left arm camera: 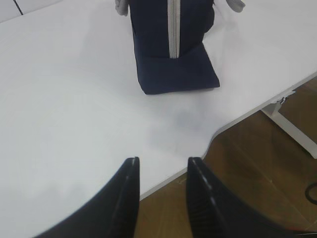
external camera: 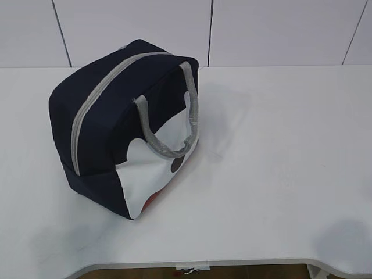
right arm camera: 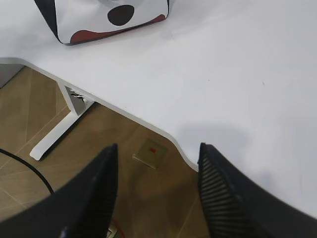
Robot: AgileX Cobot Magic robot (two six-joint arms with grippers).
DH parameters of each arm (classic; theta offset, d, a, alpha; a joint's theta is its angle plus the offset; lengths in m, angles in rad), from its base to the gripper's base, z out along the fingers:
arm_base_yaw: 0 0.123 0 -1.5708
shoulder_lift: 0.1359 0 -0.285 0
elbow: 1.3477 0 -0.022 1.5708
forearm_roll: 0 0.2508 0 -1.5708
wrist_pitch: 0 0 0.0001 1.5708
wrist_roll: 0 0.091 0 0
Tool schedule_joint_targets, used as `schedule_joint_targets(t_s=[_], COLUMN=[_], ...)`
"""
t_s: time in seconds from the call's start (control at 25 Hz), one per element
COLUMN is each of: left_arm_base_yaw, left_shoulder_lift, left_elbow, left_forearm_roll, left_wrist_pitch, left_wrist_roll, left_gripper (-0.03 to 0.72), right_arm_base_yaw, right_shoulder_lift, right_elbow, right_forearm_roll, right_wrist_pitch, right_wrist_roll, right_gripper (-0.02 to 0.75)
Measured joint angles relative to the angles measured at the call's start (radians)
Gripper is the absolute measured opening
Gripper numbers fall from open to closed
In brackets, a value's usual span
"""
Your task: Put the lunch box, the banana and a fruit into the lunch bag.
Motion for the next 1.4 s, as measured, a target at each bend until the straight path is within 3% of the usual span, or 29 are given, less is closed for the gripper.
schedule_joint_targets(t_s=[0.36, 0.64, 0.8, 1.04, 1.4], left_arm_base_yaw=[0.021, 0.270, 0.354, 0.378, 0.380], left_shoulder_lift=[0.000, 0.000, -0.004, -0.008, -0.008], left_elbow=[0.000, 0.000, 0.000, 0.000, 0.000], left_forearm_roll=[0.000, -0.010, -0.019, -0.027, -0.029], left_wrist_pitch=[0.000, 0.000, 0.000, 0.000, 0.000], left_wrist_roll=[0.000, 0.000, 0.000, 0.000, 0.000], left_gripper=[0.243, 0.243, 0.243, 0.243, 0.243], right_arm_base_yaw=[0.000, 0.000, -0.019, -0.135, -0.146], right_shoulder_lift=[0.000, 0.000, 0.000, 0.000, 0.000], right_elbow=[0.001, 0.001, 0.001, 0.001, 0.001], right_forearm_roll=[-0.045, -0.047, -0.040, -0.037, -0.037], right_wrist_pitch=[0.002, 0.002, 0.002, 0.002, 0.002], right_wrist_roll=[0.000, 0.000, -0.002, -0.002, 0.000], right_gripper=[0.428, 0.428, 0.428, 0.428, 0.428])
